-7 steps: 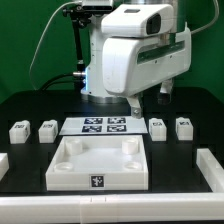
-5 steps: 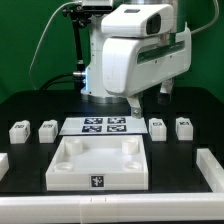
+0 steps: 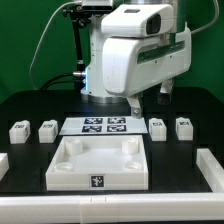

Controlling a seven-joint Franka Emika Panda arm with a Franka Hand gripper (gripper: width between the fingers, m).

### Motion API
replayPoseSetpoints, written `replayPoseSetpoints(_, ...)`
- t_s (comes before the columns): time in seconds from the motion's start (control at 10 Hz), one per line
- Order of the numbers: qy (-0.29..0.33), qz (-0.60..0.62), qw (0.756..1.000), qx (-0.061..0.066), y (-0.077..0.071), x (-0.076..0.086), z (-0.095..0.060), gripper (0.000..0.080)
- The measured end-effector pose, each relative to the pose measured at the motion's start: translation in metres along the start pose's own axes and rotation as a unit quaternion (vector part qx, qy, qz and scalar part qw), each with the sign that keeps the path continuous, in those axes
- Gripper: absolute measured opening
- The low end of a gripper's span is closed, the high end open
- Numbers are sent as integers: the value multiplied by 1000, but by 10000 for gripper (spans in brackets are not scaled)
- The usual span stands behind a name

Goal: Assemble one leg

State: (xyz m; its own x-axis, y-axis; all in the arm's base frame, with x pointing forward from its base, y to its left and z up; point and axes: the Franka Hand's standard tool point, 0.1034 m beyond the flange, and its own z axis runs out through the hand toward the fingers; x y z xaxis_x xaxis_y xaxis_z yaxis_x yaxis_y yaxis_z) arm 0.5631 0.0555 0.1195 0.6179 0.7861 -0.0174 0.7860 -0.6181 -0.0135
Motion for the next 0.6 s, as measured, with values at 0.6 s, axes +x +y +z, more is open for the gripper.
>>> replayPoseSetpoints(0.6, 0, -17, 1000, 0, 0, -1, 0, 650)
